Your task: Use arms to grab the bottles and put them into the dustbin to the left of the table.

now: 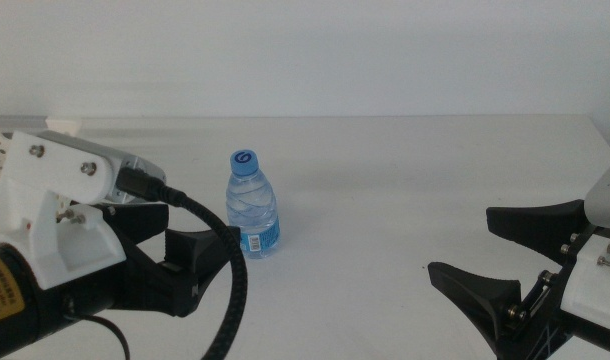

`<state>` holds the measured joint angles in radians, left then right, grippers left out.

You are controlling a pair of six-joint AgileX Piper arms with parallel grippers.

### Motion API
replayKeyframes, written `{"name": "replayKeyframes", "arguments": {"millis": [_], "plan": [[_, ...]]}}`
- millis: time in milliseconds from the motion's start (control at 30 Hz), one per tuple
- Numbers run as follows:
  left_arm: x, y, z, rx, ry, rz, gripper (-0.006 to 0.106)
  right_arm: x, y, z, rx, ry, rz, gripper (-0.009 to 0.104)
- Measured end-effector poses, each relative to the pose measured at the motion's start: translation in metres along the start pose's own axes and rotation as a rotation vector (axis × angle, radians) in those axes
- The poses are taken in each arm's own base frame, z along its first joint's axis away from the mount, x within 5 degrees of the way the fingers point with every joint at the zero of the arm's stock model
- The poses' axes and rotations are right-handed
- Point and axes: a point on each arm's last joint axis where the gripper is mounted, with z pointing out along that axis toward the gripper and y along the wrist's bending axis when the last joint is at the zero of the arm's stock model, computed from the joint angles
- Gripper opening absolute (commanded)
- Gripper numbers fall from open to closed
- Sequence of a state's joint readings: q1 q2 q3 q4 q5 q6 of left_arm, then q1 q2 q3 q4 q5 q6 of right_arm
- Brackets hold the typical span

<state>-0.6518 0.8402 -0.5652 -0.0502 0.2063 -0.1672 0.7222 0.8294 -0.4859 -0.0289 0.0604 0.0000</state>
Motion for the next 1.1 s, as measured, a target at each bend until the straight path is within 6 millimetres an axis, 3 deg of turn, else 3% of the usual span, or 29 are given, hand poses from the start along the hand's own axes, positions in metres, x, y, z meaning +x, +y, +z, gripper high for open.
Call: {"name": "replayKeyframes", "arguments": {"millis": [200,500,633,800,1100], "plan": [[-0.007,0.0,0.0,-0.003,-0.04,0.048,0.09,0.0,0.0,0.0,0.0,0.0,0.0,0.067],[-0.048,0.014,0.003,-0.116,-0.07,0.141,0.09,0.0,0.0,0.0,0.0,0.0,0.0,0.067],[-0.055,0.025,0.0,-0.175,-0.067,0.167,0.09,0.0,0.0,0.0,0.0,0.001,0.0,0.067],[-0.048,0.031,-0.002,-0.193,-0.04,0.174,0.09,0.0,0.0,0.0,0.0,0.004,0.0,0.067],[-0.006,0.036,-0.001,-0.184,-0.042,0.163,0.09,0.001,0.0,0.0,0.0,0.006,0.0,0.067]]}}
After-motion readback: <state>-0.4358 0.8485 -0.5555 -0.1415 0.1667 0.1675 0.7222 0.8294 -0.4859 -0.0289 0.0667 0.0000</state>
